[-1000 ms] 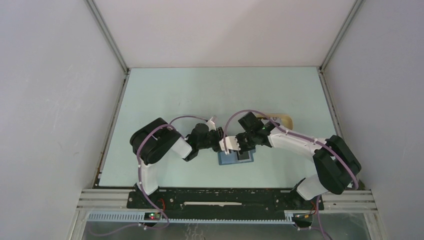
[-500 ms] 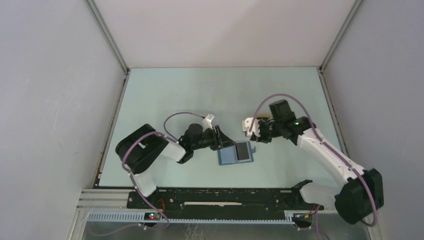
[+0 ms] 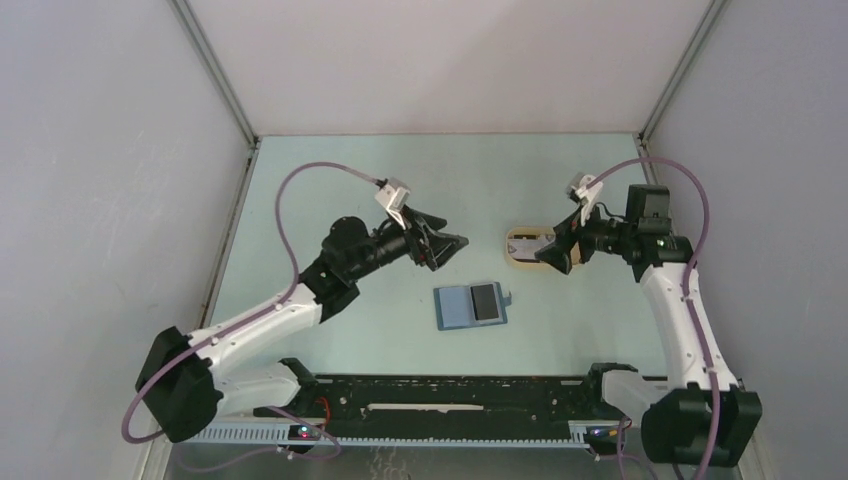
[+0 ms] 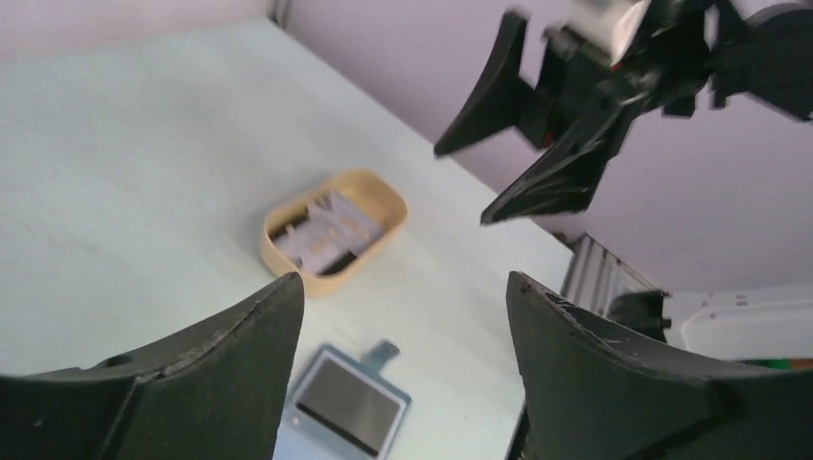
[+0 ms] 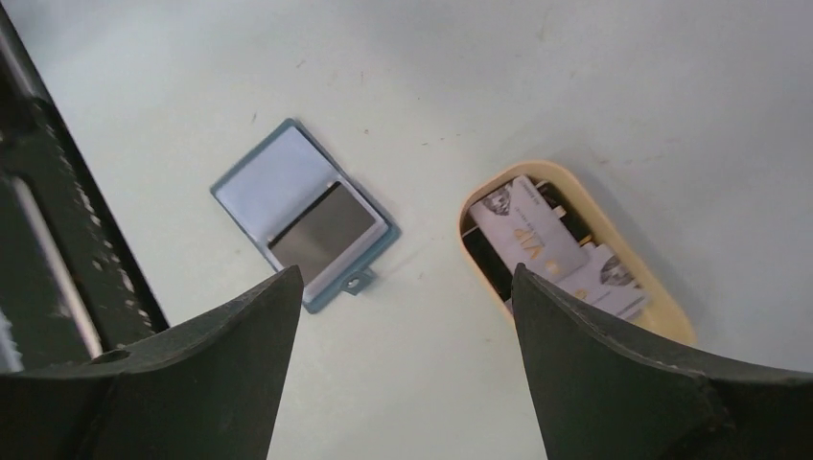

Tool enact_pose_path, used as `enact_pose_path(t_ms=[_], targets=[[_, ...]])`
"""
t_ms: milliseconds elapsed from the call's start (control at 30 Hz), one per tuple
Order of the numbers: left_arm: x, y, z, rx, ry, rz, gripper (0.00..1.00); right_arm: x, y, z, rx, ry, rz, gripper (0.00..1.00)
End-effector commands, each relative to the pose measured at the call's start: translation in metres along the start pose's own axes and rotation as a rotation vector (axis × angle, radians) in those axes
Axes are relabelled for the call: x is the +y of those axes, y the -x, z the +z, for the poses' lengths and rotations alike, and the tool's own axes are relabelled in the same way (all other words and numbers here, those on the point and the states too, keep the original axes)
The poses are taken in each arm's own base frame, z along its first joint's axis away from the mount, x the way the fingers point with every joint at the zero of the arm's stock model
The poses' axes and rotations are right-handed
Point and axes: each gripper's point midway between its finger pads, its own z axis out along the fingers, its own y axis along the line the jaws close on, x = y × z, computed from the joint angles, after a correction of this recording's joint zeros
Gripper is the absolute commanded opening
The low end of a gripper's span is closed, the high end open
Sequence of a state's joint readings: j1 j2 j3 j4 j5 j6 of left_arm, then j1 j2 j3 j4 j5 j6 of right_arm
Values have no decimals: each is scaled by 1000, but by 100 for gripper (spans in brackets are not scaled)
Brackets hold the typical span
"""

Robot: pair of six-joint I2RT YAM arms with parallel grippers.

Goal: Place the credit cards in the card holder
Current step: Insert the credit card into the card holder.

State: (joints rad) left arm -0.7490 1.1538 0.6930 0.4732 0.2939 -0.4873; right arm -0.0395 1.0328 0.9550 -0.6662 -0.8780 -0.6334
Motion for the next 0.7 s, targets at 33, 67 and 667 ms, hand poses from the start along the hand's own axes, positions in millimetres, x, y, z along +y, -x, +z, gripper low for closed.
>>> enact_pose_path(t_ms=[33,67,667], targets=[[2,57,0,-94,76,300,97,-31,1,0,-21,-50,324,88],[1,67,3,-123,81,329,99,-42,-2,2,-19,-86,374,88],[86,-4,99,94,106,91,99,-133,-79,44,197,-254,781,77]])
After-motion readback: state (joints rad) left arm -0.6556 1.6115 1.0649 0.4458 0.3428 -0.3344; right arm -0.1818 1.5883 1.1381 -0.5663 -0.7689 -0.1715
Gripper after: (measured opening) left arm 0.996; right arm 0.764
